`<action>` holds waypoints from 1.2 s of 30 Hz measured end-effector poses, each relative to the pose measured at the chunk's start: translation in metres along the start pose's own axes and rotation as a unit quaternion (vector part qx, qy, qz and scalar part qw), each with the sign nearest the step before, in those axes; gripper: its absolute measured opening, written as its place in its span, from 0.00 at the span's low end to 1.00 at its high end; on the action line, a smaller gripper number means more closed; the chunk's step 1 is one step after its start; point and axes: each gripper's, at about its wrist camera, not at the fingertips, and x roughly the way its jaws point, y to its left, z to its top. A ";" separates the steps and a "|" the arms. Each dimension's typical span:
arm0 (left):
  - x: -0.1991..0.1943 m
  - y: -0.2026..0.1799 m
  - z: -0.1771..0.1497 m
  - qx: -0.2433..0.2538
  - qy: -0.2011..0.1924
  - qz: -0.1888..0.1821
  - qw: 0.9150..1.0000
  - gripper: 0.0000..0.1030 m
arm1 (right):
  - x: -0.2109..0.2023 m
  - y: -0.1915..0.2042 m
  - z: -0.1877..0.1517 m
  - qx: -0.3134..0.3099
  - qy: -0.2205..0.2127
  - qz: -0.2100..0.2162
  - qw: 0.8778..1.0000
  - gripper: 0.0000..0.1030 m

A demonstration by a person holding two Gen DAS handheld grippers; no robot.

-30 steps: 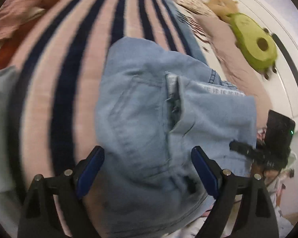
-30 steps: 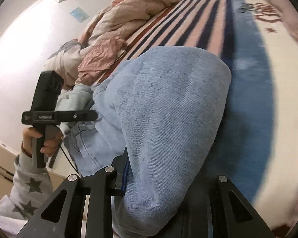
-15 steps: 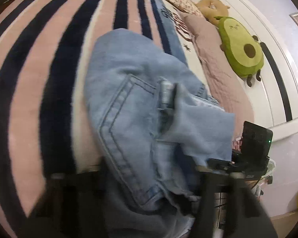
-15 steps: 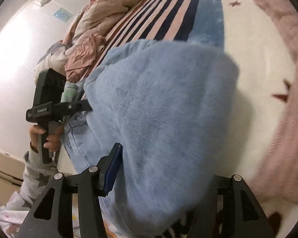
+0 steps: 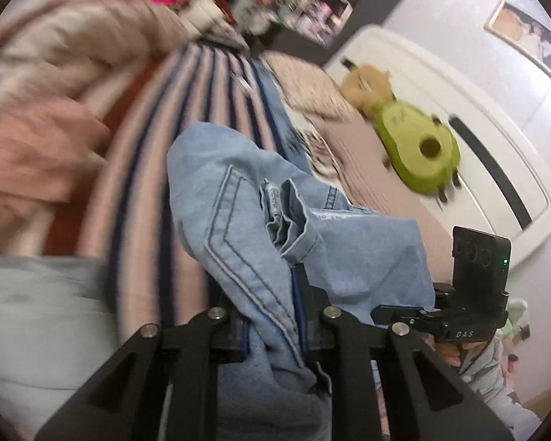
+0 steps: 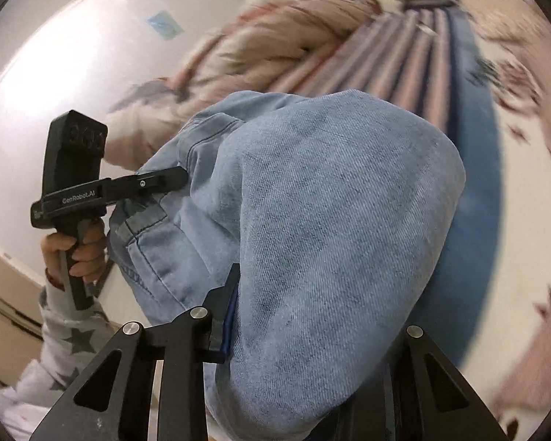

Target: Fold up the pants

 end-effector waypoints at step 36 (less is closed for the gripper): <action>-0.110 0.272 -0.062 -0.173 -0.013 0.272 0.946 0.63 | 0.281 0.167 0.038 -0.071 0.126 0.075 0.987 0.40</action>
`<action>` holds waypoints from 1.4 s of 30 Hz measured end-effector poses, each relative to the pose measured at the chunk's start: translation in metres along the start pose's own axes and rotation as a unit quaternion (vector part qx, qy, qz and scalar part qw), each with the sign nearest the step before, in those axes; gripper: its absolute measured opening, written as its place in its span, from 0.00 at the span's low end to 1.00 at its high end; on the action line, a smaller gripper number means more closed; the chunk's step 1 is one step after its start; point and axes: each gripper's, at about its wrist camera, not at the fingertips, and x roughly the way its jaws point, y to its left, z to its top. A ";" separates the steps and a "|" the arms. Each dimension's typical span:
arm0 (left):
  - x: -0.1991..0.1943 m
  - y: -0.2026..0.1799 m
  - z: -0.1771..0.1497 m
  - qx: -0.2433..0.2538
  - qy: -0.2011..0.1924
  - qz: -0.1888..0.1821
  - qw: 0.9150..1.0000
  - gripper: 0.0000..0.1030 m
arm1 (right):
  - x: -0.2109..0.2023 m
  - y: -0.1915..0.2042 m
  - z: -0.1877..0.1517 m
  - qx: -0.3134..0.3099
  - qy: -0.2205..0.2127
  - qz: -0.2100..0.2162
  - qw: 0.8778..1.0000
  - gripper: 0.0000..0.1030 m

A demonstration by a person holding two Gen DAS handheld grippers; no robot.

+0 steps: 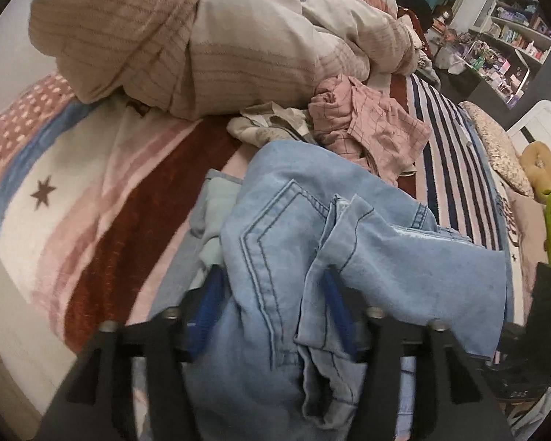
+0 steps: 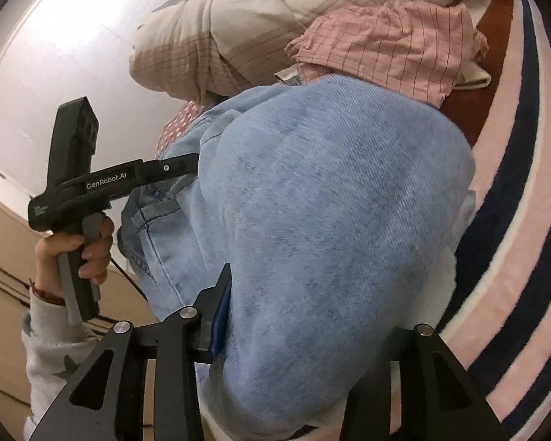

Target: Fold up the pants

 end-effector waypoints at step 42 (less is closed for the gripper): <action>-0.167 -0.353 -0.215 0.200 -0.359 -0.070 0.909 0.99 | -0.314 0.003 -0.249 -0.105 -0.345 -0.343 0.867 0.99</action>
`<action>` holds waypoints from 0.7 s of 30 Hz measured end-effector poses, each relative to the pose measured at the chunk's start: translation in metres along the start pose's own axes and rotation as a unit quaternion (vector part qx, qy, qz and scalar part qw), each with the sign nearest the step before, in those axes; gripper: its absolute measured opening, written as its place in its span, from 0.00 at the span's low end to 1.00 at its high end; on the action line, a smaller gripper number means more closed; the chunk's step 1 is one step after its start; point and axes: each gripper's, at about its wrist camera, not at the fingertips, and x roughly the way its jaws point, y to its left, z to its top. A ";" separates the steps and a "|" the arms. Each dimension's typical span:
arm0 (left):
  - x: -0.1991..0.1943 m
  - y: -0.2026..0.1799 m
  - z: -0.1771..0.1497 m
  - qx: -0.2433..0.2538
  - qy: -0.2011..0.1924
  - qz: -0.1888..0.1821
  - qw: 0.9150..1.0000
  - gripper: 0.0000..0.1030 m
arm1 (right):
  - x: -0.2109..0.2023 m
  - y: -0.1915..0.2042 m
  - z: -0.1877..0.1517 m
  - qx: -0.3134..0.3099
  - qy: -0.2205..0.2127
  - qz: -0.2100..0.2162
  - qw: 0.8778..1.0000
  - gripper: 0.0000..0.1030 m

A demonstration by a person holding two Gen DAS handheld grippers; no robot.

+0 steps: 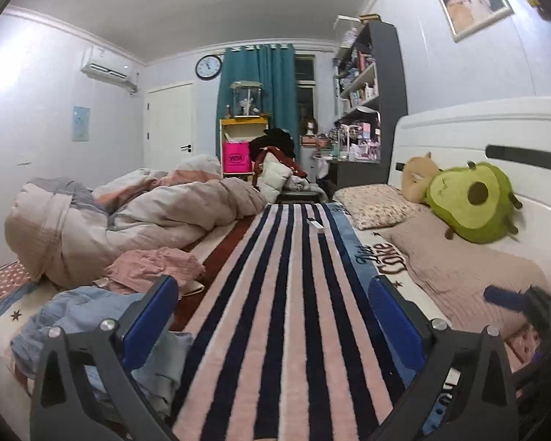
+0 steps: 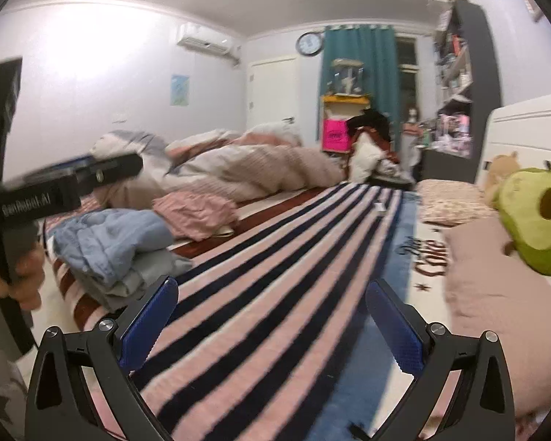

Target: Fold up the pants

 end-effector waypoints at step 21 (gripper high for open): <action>0.000 -0.008 -0.008 -0.010 0.013 -0.010 1.000 0.99 | -0.032 -0.018 -0.003 0.010 -0.008 -0.033 0.999 0.99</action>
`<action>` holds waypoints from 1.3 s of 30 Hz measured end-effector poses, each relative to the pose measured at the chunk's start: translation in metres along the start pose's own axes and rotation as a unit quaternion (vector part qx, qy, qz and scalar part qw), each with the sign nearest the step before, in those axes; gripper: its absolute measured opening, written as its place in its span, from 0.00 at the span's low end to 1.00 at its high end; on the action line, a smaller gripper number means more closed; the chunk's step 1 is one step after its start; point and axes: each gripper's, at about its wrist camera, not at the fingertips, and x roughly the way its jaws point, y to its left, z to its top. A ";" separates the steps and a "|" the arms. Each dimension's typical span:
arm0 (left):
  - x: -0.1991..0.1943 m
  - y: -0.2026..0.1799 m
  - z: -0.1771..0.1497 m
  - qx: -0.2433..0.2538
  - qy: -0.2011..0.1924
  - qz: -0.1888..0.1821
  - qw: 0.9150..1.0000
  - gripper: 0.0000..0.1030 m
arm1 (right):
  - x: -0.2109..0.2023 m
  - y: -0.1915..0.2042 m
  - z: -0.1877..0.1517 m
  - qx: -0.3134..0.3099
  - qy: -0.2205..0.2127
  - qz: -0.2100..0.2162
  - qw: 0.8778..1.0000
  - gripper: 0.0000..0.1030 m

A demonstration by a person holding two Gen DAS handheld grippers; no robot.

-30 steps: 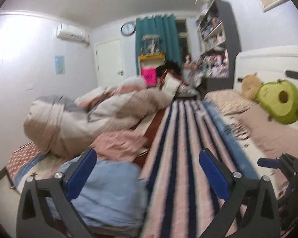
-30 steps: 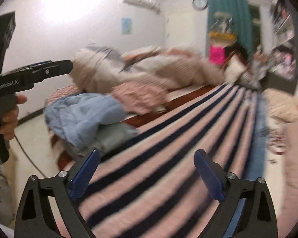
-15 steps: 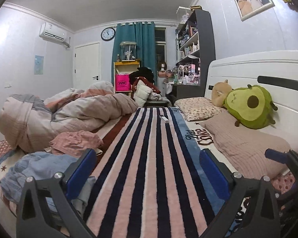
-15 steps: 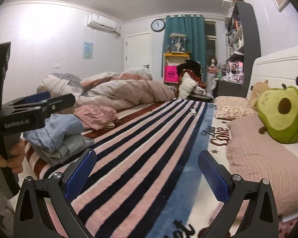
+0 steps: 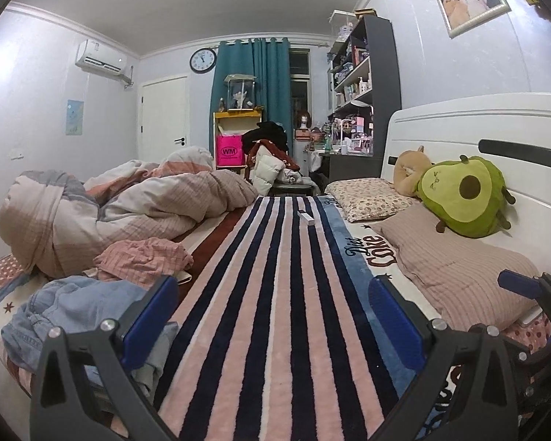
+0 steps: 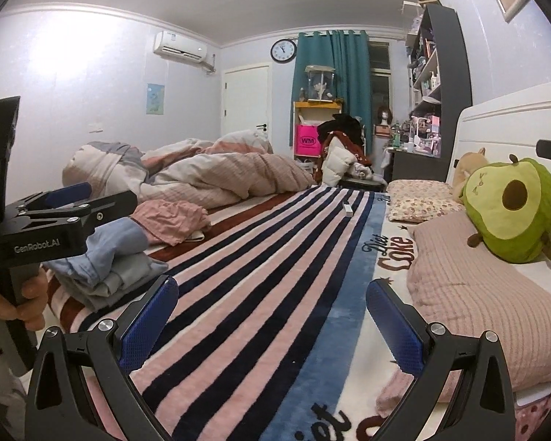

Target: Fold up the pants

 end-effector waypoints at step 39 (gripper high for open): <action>0.004 0.015 -0.007 -0.004 0.003 0.025 1.000 0.99 | 0.012 0.016 0.008 -0.012 0.011 -0.003 1.000 0.99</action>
